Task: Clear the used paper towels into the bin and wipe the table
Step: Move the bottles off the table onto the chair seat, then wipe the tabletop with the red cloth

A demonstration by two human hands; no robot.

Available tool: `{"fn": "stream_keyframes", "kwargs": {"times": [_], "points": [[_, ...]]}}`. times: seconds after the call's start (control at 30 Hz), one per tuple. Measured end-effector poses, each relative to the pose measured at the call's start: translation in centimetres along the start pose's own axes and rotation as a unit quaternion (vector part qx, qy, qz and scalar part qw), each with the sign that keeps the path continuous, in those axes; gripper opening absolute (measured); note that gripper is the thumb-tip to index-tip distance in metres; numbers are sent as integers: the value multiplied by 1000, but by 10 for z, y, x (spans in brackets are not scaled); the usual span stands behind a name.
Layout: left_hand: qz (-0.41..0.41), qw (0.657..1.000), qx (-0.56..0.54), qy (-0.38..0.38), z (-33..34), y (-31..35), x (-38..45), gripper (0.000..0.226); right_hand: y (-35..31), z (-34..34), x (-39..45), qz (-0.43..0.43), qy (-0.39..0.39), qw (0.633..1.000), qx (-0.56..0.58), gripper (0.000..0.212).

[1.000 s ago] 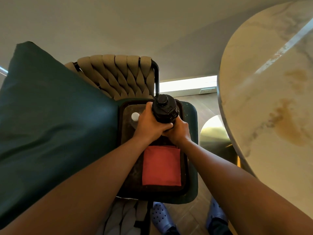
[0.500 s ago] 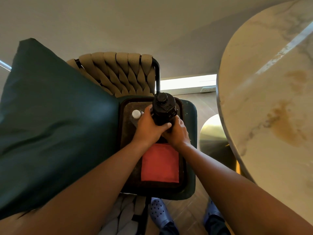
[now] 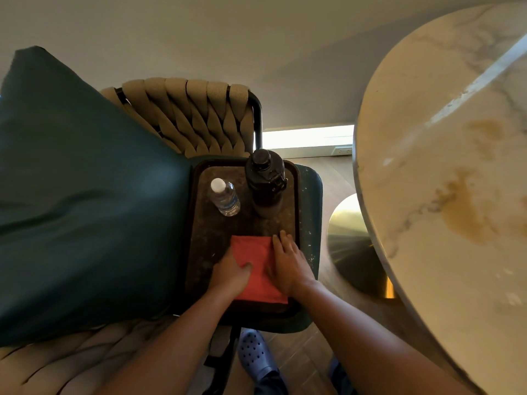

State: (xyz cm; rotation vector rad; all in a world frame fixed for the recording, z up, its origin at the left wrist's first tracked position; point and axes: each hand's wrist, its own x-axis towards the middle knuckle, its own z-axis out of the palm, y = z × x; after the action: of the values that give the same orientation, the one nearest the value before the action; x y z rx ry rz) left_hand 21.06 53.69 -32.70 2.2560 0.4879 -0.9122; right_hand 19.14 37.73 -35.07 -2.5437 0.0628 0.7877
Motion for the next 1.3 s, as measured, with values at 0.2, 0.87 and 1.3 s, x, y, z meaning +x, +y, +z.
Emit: {"fn": "stream_keyframes", "kwargs": {"times": [0.2,0.87,1.3], "points": [[-37,998,-42,28,6,1,7,63,-3,1,-5,-12,48,998,-33,66],[-13,998,-16,56,-2,-14,10,11,-17,-9,-14,-20,70,997,16,27],[176,980,-9,94,-59,44,-58,7,-59,-79,-62,-81,151,975,141,12]]}}
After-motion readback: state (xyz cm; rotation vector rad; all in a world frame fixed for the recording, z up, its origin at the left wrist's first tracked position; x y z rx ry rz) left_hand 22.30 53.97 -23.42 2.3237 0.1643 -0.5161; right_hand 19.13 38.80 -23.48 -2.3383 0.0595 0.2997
